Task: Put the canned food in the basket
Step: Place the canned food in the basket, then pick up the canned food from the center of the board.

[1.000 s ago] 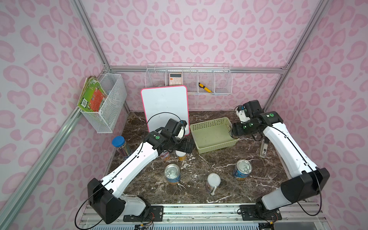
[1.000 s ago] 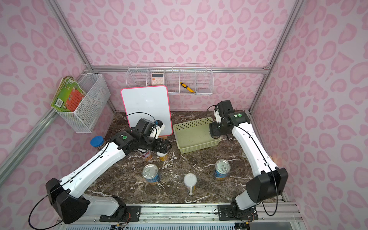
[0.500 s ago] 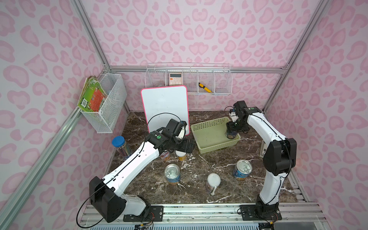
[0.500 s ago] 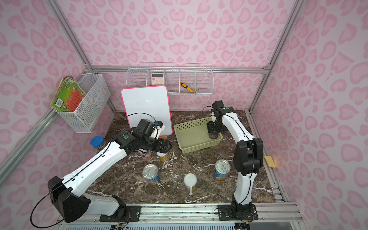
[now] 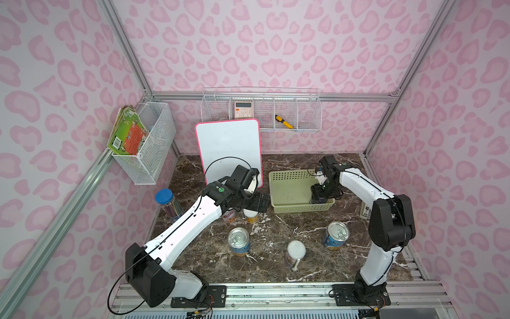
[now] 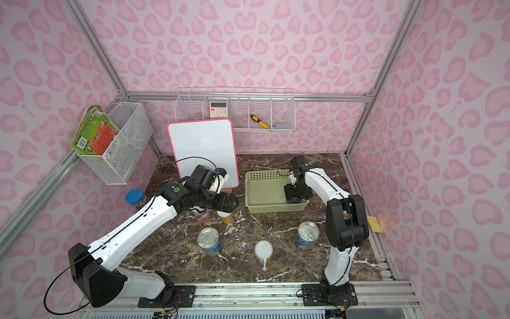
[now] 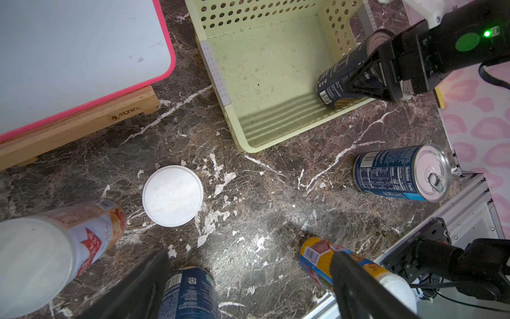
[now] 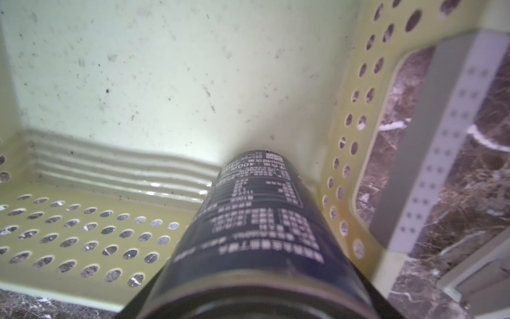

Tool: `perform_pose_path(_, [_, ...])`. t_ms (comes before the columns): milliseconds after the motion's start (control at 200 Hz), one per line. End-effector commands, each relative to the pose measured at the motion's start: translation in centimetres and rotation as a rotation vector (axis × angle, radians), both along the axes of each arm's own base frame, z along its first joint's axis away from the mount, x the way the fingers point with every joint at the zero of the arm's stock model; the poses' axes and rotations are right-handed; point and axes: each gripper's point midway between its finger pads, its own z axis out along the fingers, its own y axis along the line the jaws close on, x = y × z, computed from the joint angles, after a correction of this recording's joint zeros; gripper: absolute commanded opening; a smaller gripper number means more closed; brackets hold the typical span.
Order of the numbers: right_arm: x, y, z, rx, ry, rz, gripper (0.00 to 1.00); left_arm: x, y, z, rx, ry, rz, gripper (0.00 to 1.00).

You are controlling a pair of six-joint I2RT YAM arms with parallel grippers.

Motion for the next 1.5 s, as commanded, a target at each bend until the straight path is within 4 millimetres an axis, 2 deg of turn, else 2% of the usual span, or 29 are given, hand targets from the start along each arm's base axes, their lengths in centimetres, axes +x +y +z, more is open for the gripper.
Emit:
perform_pose_path(0, [-0.4,-0.8,-0.4,-0.022,-0.005,-0.046,0.45,-0.1,0.2,0.1,0.000,0.001,0.002,0.96])
perform_pose_path(160, [-0.8,-0.8,-0.7,0.000,0.000,-0.054,0.48,-0.2,0.3,0.0,0.007,0.002,0.002,0.96])
perform_pose_path(280, [-0.9,-0.9,-0.9,-0.003,0.005,-0.050,0.59,-0.2,0.3,0.1,0.009,0.000,0.003,0.96])
perform_pose_path(380, [-0.8,-0.8,-0.8,-0.006,-0.004,-0.050,0.73,-0.2,0.5,0.0,0.016,-0.001,0.009,0.96])
perform_pose_path(545, [-0.4,-0.6,0.2,0.010,-0.032,-0.046,0.83,-0.1,0.4,0.1,0.014,0.000,0.012,0.97])
perform_pose_path(705, [-0.2,-0.7,0.9,0.008,-0.045,-0.048,0.89,-0.1,0.4,0.2,0.014,-0.003,0.011,0.97])
perform_pose_path(730, [-0.2,-0.6,1.1,0.014,-0.050,-0.049,0.98,-0.1,0.5,0.2,0.016,-0.003,0.011,0.98])
perform_pose_path(795, [-0.2,-0.7,1.6,0.015,-0.058,-0.050,0.99,-0.1,0.5,0.2,0.018,-0.003,0.011,0.98])
perform_pose_path(885, [0.3,-0.4,4.2,0.028,-0.128,-0.054,0.99,-0.1,0.6,0.5,0.017,-0.012,0.015,0.98])
perform_pose_path(1010, [0.3,0.3,11.2,0.033,-0.289,-0.041,0.99,0.0,0.7,0.6,0.023,-0.018,0.019,0.99])
perform_pose_path(1060, [-0.6,0.4,13.9,0.028,-0.332,-0.033,0.99,0.0,0.8,0.6,0.024,-0.019,0.018,0.99])
perform_pose_path(1110, [-1.7,0.1,15.8,0.036,-0.355,-0.049,0.99,0.0,0.8,0.6,0.024,-0.022,0.016,0.99])
perform_pose_path(1160, [-3.2,-0.5,16.8,0.044,-0.360,-0.067,0.99,0.0,0.7,0.7,0.020,-0.025,0.016,0.99])
perform_pose_path(1215, [-5.2,-1.3,17.0,0.046,-0.345,-0.099,1.00,-0.1,0.7,0.7,0.017,-0.029,0.011,0.99])
perform_pose_path(1385, [-11.3,-3.3,14.5,0.048,-0.241,-0.190,0.99,-0.2,0.7,0.4,0.011,-0.028,0.013,0.99])
perform_pose_path(1415, [-12.5,-3.4,13.0,0.051,-0.199,-0.199,0.99,-0.2,0.7,0.3,0.009,-0.029,0.012,0.99])
perform_pose_path(1495, [-14.5,-3.3,11.1,0.084,-0.151,-0.224,0.99,-0.3,0.7,0.2,0.006,-0.030,0.010,0.99])
